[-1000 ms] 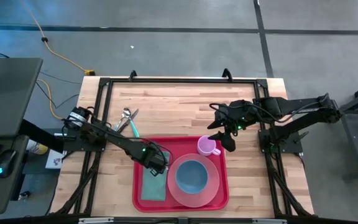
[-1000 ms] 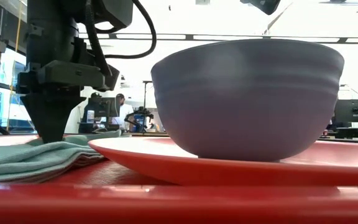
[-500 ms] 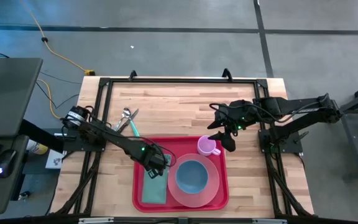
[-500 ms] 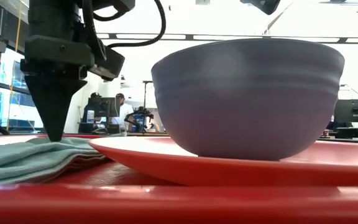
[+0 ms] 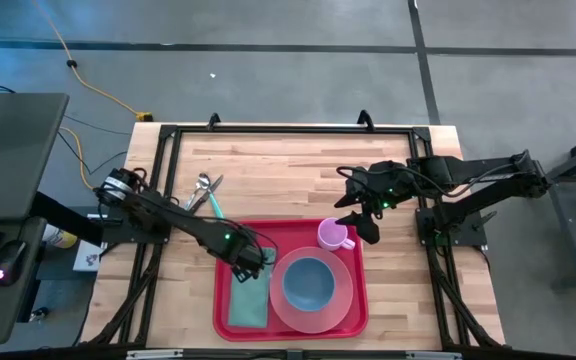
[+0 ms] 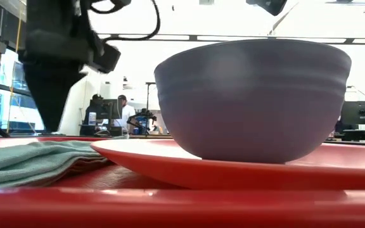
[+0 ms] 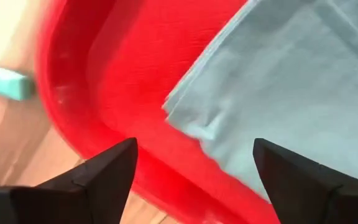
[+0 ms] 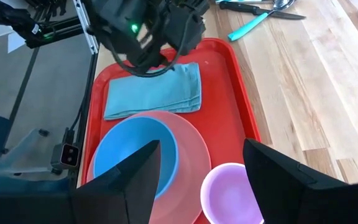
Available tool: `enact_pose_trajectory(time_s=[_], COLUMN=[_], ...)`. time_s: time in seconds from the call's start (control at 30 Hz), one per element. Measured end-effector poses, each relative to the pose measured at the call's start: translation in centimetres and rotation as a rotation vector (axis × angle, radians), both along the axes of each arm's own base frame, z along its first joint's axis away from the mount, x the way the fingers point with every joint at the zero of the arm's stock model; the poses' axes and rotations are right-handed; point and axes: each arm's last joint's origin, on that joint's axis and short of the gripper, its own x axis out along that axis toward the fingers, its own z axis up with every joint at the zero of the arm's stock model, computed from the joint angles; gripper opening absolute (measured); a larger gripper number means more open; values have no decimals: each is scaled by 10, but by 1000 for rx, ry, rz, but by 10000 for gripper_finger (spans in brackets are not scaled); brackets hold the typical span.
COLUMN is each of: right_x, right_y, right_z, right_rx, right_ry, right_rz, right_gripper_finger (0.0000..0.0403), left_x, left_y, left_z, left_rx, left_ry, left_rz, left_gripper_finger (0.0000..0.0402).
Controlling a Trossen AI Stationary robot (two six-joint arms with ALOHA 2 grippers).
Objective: Set up tray
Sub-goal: Put the blue spoon on top of the light blue table napkin
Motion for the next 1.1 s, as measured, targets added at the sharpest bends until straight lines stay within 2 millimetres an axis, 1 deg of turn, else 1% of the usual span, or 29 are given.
enact_pose_trajectory(time_s=[0.07,0.13,0.17,0.27,0.4,0.47,0.6,0.7,0.8,0.9,0.97,1.0,1.1], right_x=[0,0,0,0,0,0,0,0,0,0,0,0,0], right_y=[0,0,0,0,0,0,-1,-1,-1,-1,-2,-2,-2], right_z=[0,0,0,0,0,0,0,0,0,-1,-1,0,0], right_rx=[0,-1,-1,-4,-9,-8,-5,5,19,24,23,20,13], right_ry=[2,1,1,4,2,2,4,9,12,13,13,12,3], right_rz=[0,-1,-1,-4,-11,-16,-32,-44,-58,-77,-94,-100,-111], right_gripper_finger=[211,211,211,211,211,211,211,211,211,211,211,211,211], left_x=[-2,-1,-4,-14,-32,-35,-49,-61,-80,-98,-109,-112,-118], left_y=[2,3,5,12,23,28,48,62,77,89,94,95,100], left_z=[12,32,42,67,93,97,108,112,118,116,111,108,97], left_rx=[32,66,98,210,319,326,343,367,398,378,352,340,273], left_ry=[3,-56,-60,-25,94,96,63,19,-29,-84,-105,-118,-230], left_rz=[-1,4,5,28,40,10,34,77,147,257,317,343,414], left_gripper_finger=[355,352,349,337,318,310,294,287,285,285,284,285,287])
